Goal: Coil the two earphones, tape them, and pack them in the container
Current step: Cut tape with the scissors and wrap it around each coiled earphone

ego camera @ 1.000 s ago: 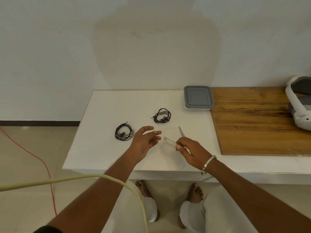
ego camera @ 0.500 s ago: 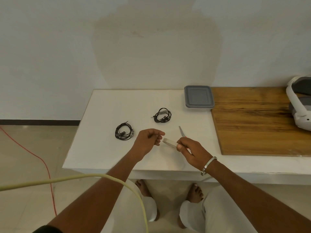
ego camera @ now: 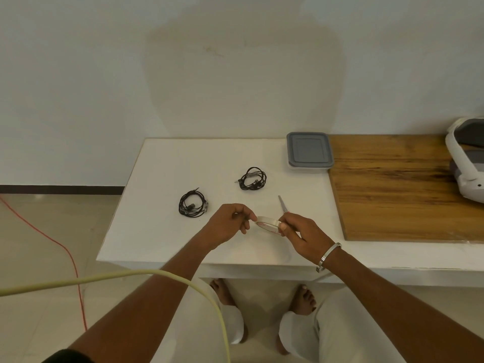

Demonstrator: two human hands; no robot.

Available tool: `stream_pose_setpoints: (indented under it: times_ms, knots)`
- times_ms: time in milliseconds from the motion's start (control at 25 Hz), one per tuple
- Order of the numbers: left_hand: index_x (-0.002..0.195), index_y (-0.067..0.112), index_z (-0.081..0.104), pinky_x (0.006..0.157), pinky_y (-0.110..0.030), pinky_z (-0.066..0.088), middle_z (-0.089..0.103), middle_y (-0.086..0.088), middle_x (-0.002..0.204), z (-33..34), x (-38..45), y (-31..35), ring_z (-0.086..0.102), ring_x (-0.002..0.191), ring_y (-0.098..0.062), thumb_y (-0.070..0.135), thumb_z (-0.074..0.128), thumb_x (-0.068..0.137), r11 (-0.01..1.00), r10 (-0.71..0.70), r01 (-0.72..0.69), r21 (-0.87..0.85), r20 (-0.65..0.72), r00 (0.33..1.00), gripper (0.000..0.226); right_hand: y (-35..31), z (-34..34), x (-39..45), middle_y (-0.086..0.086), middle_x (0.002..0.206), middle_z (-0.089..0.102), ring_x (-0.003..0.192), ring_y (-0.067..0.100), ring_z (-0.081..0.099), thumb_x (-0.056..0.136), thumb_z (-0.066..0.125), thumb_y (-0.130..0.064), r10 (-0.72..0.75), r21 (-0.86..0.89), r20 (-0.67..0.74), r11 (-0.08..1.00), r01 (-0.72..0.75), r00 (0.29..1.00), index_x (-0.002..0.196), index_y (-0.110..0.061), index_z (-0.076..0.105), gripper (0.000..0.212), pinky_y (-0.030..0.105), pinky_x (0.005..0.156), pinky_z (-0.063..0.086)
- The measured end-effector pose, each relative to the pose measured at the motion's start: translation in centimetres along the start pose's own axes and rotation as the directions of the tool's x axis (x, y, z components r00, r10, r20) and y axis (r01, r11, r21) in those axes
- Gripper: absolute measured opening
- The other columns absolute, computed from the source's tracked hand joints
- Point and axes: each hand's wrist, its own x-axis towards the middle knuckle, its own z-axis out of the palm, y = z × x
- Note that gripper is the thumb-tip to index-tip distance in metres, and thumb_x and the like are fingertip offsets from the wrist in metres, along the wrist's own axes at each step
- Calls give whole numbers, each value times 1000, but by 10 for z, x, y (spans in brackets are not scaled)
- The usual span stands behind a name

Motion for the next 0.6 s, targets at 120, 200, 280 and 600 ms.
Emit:
stream_pose_setpoints:
  times_ms: [120, 200, 280, 600]
  knots:
    - [84, 19, 71, 78, -29, 52, 64, -3, 71, -3, 1, 2, 59, 63, -14, -7, 35, 94, 994, 6, -9, 106, 29, 1000, 46, 1, -1, 1, 1, 90, 65, 81, 15, 62, 98, 43, -25, 6, -2, -6, 1000, -6, 1000, 96, -18, 58, 17, 34, 69, 54]
    - [87, 19, 71, 80, -31, 54, 64, -5, 73, -5, 2, 5, 62, 66, -16, -9, 35, 92, 990, 13, -21, 137, 58, 998, 46, 0, -2, 0, -1, 89, 65, 81, 13, 61, 97, 42, -29, 4, 3, -11, 1000, -4, 1000, 94, -20, 58, 18, 32, 68, 54]
    - [89, 20, 71, 85, -33, 55, 66, -7, 80, -6, 2, 8, 65, 73, -17, -9, 38, 89, 992, -2, -7, 124, 71, 997, 44, 1, -3, 0, -2, 89, 65, 82, 13, 62, 96, 41, -32, 9, 12, -15, 1000, -9, 1000, 94, -22, 57, 19, 29, 67, 54]
    - [97, 23, 74, 86, -27, 56, 74, -2, 97, 6, -1, 3, 66, 90, -7, 15, 73, 84, 956, -1, -16, -294, -57, 998, 15, -6, 7, -1, 1, 83, 62, 77, 18, 59, 97, 45, -24, -12, 36, 0, 999, 12, 1000, 92, -15, 58, 16, 33, 71, 51]
